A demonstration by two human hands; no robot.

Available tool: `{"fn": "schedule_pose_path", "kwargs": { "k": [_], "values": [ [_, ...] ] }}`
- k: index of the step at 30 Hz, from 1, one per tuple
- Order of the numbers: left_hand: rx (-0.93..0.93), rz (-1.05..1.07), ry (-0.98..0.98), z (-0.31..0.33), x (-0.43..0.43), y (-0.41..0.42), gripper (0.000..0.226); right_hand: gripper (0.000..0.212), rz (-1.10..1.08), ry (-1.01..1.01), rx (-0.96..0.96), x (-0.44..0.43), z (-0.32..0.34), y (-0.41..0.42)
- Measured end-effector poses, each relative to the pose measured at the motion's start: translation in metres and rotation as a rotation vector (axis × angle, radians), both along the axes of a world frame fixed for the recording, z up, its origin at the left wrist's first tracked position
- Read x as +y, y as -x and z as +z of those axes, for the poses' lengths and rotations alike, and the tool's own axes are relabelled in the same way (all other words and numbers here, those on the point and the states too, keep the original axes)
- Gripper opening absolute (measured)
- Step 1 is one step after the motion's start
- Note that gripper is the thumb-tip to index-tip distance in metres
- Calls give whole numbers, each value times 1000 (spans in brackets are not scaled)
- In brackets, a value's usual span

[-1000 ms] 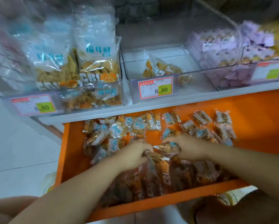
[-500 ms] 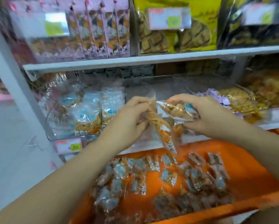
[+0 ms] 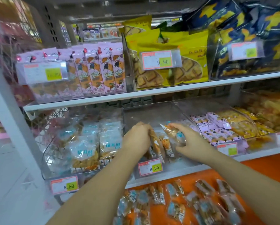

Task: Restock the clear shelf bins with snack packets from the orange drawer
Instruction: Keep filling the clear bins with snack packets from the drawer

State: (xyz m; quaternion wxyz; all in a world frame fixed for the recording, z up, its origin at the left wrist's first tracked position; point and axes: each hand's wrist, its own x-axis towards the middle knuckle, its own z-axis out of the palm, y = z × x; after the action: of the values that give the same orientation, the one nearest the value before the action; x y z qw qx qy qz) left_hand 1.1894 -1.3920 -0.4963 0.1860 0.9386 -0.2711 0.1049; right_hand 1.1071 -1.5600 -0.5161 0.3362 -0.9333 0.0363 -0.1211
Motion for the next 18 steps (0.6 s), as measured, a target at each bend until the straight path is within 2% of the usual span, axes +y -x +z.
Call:
{"fn": "schedule_pose_path", "kwargs": {
  "k": [4, 6, 9, 15, 18],
  "values": [
    [58, -14, 88, 2, -1, -4, 19, 79, 16, -137, 1, -6, 1, 8],
    [135, 1, 182, 2, 0, -6, 9, 68, 1, -269, -17, -9, 2, 10],
    [228, 9, 287, 0, -3, -5, 17, 52, -43, -395, -67, -11, -2, 11],
    [345, 32, 493, 1, -17, -10, 17, 79, -215, -523, -237, -21, -25, 11],
    [249, 7, 519, 4, -24, -13, 10, 86, -248, -588, -269, -28, -23, 7]
  ]
}}
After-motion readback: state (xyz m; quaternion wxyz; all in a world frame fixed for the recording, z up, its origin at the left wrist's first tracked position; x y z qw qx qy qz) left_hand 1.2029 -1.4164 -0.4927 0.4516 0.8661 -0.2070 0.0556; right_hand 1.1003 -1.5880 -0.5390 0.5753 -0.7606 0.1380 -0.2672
